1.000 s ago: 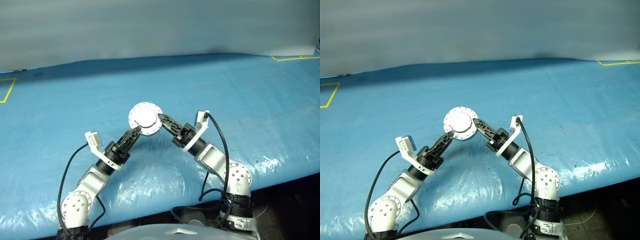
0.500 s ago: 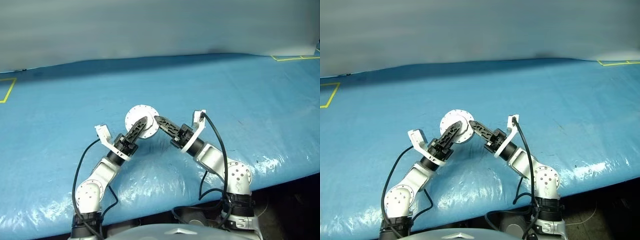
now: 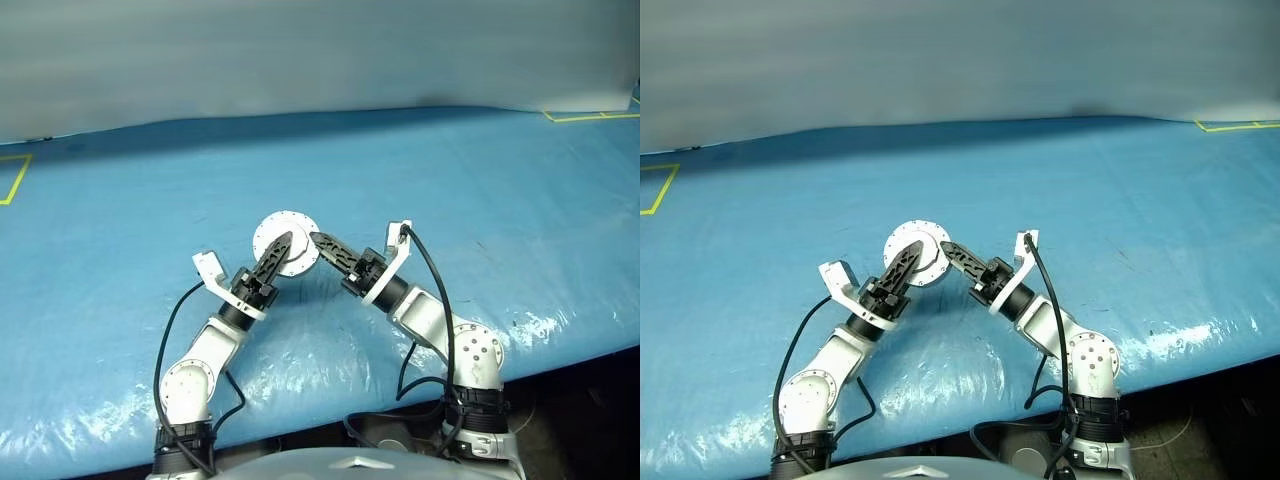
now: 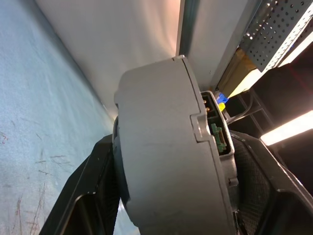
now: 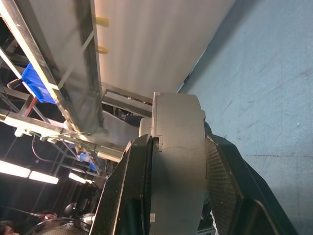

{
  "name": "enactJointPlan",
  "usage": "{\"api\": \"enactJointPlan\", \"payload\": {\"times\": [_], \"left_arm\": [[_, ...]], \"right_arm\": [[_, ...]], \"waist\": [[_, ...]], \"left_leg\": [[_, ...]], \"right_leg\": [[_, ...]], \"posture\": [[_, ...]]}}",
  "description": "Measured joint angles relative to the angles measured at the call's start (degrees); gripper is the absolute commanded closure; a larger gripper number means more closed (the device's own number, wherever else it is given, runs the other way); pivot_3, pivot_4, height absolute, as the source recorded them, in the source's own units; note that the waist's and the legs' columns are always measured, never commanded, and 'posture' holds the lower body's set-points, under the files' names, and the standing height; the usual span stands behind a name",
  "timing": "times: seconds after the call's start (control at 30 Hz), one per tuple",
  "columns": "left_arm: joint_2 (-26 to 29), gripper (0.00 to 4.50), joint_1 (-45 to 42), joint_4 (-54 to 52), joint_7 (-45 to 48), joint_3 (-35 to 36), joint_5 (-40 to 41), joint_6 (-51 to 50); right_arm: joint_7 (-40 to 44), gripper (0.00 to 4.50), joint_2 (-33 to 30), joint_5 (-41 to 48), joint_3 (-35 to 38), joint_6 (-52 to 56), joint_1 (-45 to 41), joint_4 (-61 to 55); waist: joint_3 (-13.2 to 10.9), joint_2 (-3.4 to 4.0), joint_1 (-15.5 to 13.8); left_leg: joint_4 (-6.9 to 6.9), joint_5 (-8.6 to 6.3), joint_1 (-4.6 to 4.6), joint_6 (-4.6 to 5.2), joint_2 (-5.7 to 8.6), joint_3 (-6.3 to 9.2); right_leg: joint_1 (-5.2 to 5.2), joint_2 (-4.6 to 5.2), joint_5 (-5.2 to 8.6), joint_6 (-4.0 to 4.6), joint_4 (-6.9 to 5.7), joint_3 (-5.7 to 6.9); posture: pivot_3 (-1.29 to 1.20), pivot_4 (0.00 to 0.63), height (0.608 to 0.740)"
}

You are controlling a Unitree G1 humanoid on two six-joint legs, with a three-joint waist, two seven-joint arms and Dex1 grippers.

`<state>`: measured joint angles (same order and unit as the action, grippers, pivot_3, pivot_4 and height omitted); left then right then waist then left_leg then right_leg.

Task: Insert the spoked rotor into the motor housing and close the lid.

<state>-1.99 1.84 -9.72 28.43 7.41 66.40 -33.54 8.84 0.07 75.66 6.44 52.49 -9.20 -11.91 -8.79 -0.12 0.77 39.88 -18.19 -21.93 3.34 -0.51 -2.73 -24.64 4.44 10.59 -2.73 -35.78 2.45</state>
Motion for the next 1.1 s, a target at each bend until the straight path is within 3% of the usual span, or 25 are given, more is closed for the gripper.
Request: {"api": "enactJointPlan", "payload": {"times": [0.67, 0.7, 0.9, 1.1], "left_arm": [[0.3, 1.82, 0.0, 0.0, -6.2, 2.3, 8.6, -5.7], [0.3, 1.82, 0.0, 0.0, -6.5, 2.3, 8.9, -5.8], [0.3, 1.82, 0.0, 0.0, -8.0, 2.1, 8.5, -7.1], [-0.5, 1.82, -0.8, 0.0, -9.3, 2.1, 8.3, -6.8]], "right_arm": [[-3.8, 3.33, 2.7, -0.3, -0.7, -0.7, 0.0, 0.0], [-3.8, 2.60, 2.7, -0.4, -0.7, -0.8, 0.0, 0.0], [-3.8, 0.74, 2.8, -1.0, -0.7, -2.1, 0.0, -0.1], [-3.7, 0.74, 2.8, -1.0, -1.2, -2.2, -0.2, -0.1]], "waist": [[0.0, -0.03, 0.0], [0.0, -0.03, 0.0], [0.0, -0.04, 0.0], [0.0, -0.04, 0.0]], "left_leg": [[0.00, 0.00, 0.00, 0.00, 0.00, 0.00], [0.00, 0.00, 0.00, 0.00, 0.00, 0.00], [0.00, 0.00, 0.00, 0.00, 0.01, 0.00], [0.00, 0.00, 0.00, 0.00, 0.01, 0.00]], "right_leg": [[0.00, 0.00, -0.01, -0.01, 0.00, 0.00], [0.00, 0.00, -0.01, -0.01, 0.00, 0.00], [0.00, 0.00, -0.01, -0.01, 0.00, 0.00], [0.00, 0.00, 0.00, 0.00, 0.00, -0.01]], "posture": [[0.00, 0.150, 0.740], [0.00, 0.150, 0.740], [0.00, 0.150, 0.740], [0.00, 0.150, 0.740]]}}
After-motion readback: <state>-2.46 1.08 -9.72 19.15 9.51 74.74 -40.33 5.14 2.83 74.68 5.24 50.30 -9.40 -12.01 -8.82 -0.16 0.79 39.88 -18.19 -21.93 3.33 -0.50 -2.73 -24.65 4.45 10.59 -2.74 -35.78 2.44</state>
